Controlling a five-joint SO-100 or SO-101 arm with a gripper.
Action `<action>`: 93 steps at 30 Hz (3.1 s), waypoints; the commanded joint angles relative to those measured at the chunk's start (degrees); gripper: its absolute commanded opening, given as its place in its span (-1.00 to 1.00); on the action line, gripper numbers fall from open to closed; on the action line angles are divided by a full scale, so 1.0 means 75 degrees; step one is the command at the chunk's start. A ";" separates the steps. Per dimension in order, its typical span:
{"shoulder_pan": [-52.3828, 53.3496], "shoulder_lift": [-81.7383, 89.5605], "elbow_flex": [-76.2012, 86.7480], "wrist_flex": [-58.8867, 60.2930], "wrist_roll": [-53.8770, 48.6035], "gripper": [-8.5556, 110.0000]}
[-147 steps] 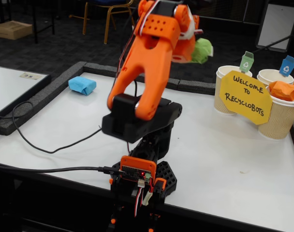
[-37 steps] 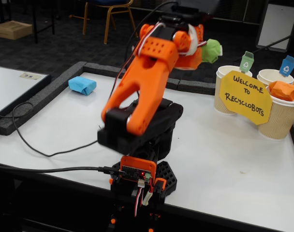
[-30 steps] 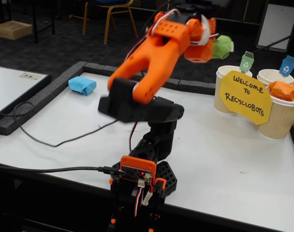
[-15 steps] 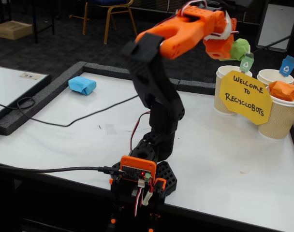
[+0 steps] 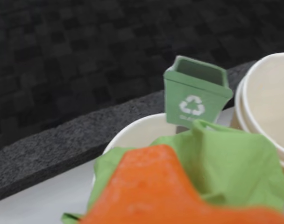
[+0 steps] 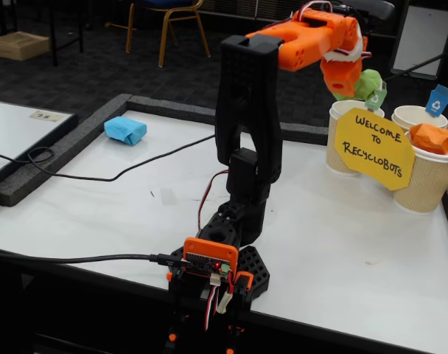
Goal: Sort rubbish by color.
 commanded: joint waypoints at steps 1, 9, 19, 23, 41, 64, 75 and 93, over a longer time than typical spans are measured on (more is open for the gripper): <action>-0.0164 -0.0023 -0.1395 0.0117 -0.0117 -0.85; -0.0059 -0.0070 -0.1559 0.0316 -0.0059 -0.85; 0.0223 -0.0070 -0.1629 0.0246 -0.0047 -0.73; 0.0375 -0.0070 -0.1629 0.0223 -0.0047 -0.71; 0.0539 -0.0023 -0.1629 0.0422 -0.0047 -0.60; -0.2156 0.5062 0.0621 0.2930 -0.0070 -0.85; -0.2977 0.8684 0.3234 0.3551 -0.0129 -0.85; -0.5320 0.9375 0.4641 0.4312 -0.0141 -0.85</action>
